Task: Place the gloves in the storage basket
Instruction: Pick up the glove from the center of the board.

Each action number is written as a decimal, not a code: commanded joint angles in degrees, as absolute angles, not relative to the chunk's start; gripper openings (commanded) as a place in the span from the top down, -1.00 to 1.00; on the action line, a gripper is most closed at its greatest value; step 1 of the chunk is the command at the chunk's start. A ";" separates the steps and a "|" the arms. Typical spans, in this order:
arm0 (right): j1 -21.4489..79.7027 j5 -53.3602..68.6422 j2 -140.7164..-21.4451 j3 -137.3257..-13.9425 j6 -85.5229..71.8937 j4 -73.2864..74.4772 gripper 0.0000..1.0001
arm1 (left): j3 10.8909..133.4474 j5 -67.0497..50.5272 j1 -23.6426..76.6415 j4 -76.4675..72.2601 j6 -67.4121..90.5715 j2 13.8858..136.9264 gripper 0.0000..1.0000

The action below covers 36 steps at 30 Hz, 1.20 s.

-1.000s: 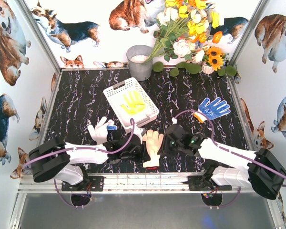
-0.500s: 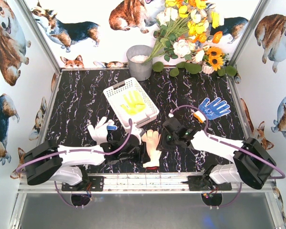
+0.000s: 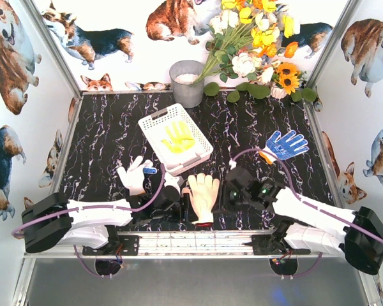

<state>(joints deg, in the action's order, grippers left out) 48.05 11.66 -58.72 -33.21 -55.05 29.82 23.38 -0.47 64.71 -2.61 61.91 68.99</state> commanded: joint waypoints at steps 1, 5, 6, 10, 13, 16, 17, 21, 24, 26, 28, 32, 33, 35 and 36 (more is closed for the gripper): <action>51.04 13.45 -59.12 -29.06 -60.07 26.27 0.43 | 22.76 -0.88 65.13 -4.31 64.42 69.59 -0.07; 52.63 13.48 -60.80 -27.72 -61.59 23.55 0.47 | 21.64 -1.43 65.13 -6.57 65.57 70.08 -0.07; 52.90 13.33 -61.00 -27.65 -61.59 23.22 0.48 | 21.48 -1.48 65.13 -6.85 65.69 70.25 -0.07; 53.03 12.95 -61.55 -27.51 -61.72 22.20 0.54 | 21.41 -1.97 65.13 -7.42 65.70 71.17 -0.05; 53.07 13.01 -62.07 -27.30 -62.11 20.95 0.57 | 21.45 -2.17 65.13 -7.87 65.74 72.09 -0.03; 53.17 13.07 -63.31 -26.78 -62.25 19.67 0.63 | 21.42 -2.42 65.13 -8.65 65.91 73.03 0.00; 53.15 13.21 -63.66 -26.62 -62.31 19.28 0.64 | 21.36 -2.52 65.13 -9.00 65.94 73.26 0.01; 53.70 13.62 -66.54 -26.45 -62.31 18.17 0.71 | 21.40 -2.81 65.13 -10.03 66.08 74.28 0.04; 54.05 13.58 -67.50 -26.46 -62.39 17.40 0.73 | 21.36 -3.11 65.13 -10.81 66.05 75.05 0.06; 54.13 13.54 -68.09 -26.38 -62.48 16.75 0.74 | 21.34 -3.51 65.13 -11.65 66.01 75.75 0.07; 54.22 13.62 -68.65 -26.28 -62.65 16.09 0.75 | 21.39 -3.93 65.13 -12.54 66.01 76.72 0.08; 54.29 13.71 -69.87 -26.30 -62.84 14.76 0.76 | 21.55 -4.60 65.13 -13.96 66.10 78.48 0.11; 54.31 13.71 -70.14 -26.28 -62.91 14.48 0.76 | 21.55 -4.73 65.13 -14.17 66.15 78.67 0.12; 54.36 13.72 -70.53 -26.32 -63.05 13.97 0.76 | 21.75 -4.91 65.13 -14.49 66.12 79.06 0.13; 54.39 13.71 -70.71 -26.28 -63.10 13.75 0.76 | 21.72 -5.00 65.13 -14.50 66.10 79.22 0.14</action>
